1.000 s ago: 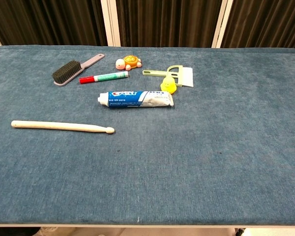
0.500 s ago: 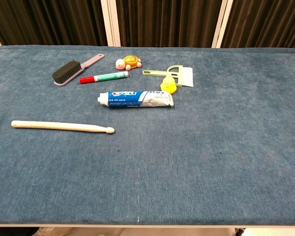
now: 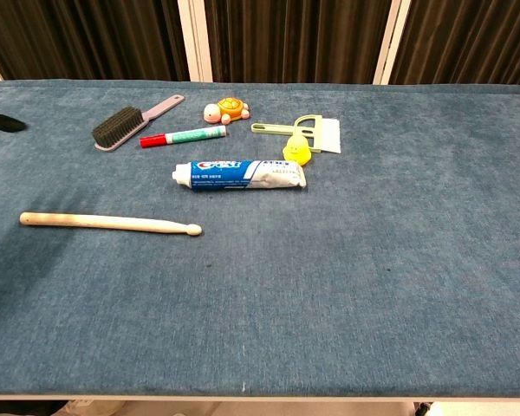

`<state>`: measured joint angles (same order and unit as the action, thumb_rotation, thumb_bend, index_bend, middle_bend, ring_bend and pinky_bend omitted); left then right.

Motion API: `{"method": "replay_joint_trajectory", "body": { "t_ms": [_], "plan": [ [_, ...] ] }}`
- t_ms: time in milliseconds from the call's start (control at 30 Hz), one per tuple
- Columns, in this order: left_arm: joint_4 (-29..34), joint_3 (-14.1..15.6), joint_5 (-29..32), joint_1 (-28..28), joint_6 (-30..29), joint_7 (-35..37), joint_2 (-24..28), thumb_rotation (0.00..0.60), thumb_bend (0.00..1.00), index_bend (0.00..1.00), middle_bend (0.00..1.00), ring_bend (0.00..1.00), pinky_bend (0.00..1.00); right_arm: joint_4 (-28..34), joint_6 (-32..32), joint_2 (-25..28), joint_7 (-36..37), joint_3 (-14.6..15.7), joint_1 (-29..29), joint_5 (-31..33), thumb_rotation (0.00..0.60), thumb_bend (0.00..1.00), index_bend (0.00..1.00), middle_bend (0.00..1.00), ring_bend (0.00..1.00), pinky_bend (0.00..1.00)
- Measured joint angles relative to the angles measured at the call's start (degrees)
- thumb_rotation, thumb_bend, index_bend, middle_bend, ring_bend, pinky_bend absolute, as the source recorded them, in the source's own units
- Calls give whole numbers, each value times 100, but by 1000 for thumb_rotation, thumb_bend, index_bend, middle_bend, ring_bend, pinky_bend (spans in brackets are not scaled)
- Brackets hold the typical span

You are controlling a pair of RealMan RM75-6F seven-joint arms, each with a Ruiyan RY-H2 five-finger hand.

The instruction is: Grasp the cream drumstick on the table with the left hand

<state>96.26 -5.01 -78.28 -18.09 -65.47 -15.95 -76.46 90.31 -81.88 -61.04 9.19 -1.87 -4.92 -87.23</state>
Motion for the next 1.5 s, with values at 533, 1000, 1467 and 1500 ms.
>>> {"method": "replay_joint_trajectory", "body": {
  "t_ms": [533, 1000, 1467, 1500],
  "plan": [
    [-298, -211, 973, -648, 400, -927, -890, 600, 239, 289, 301, 6, 73, 0, 30, -1, 10, -3, -13, 21, 600, 293, 209, 136, 85, 0],
    [-655, -154, 1229, -850, 414, -974, -1268, 600, 261, 392, 427, 101, 73, -11, 54, -1, 33, -11, -24, 43, 600, 293, 209, 136, 85, 0],
    [-905, -95, 1204, -990, 409, -888, -1540, 600, 275, 434, 464, 133, 73, -6, 77, 4, 30, -14, -31, 65, 600, 293, 209, 136, 85, 0],
    [-917, -93, 1213, -1000, 415, -891, -1553, 600, 276, 437, 467, 135, 73, -6, 79, 5, 29, -15, -32, 66, 600, 293, 209, 136, 85, 0]
  ]
}}
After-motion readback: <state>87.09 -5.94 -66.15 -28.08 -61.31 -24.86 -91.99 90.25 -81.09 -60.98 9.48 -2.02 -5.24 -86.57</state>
